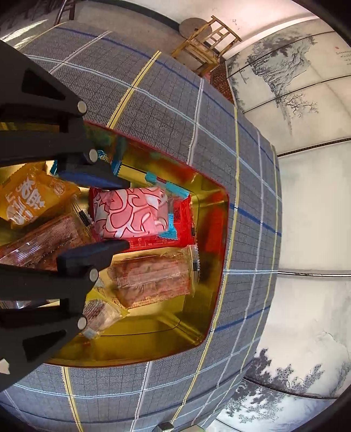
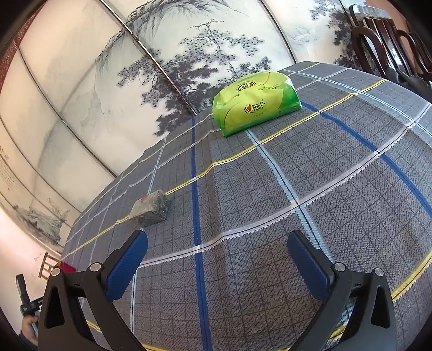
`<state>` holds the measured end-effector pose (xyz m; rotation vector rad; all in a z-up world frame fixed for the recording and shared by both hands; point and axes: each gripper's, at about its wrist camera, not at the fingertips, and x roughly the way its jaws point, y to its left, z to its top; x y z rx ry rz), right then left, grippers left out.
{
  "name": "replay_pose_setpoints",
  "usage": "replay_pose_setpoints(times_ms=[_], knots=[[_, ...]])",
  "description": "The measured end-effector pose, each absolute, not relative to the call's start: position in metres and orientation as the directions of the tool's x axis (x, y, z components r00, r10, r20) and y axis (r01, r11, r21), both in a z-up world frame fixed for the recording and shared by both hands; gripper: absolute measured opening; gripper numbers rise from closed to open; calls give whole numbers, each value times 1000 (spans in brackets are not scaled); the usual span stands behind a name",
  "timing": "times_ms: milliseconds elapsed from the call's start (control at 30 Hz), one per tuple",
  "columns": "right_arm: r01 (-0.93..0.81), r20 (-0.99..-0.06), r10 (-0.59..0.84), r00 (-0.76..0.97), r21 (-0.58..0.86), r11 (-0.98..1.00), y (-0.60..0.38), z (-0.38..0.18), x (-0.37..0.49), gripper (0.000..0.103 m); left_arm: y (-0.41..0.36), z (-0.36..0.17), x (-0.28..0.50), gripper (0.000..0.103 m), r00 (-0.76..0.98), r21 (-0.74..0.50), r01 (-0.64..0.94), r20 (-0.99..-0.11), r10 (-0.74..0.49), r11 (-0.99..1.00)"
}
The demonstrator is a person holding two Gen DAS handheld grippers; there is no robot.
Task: Organize snacks
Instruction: 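Lower the pink candy into the tin and open the left tool, then move the right tool toward the grey clear bag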
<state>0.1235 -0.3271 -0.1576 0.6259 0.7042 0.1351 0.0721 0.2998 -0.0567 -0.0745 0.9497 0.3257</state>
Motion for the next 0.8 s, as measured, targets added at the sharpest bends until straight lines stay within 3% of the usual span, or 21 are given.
replay_pose_setpoints(times_ms=[33, 67, 167, 333, 567, 800], knots=[[90, -566, 318, 761, 576, 812, -327, -158, 124, 103, 299, -51, 64, 60, 561, 79, -307, -790, 248, 948], [91, -571, 314, 759, 570, 817, -326, -157, 124, 103, 298, -45, 56, 64, 590, 68, -306, -769, 245, 950], [99, -597, 292, 748, 535, 839, -322, -155, 126, 103, 294, -26, 26, 66, 653, 46, -284, -722, 228, 958], [119, -672, 213, 709, 412, 904, -305, -150, 134, 103, 290, -5, -40, 82, 736, -19, -264, -650, 189, 964], [94, -686, 184, 703, 346, 933, -257, -129, 158, 103, 261, -30, -114, 84, 758, -98, -212, -645, 100, 972], [10, -745, 109, 658, 154, 988, -171, -123, 209, 103, 212, -62, -140, 84, 736, -106, -96, -677, -1, 990]])
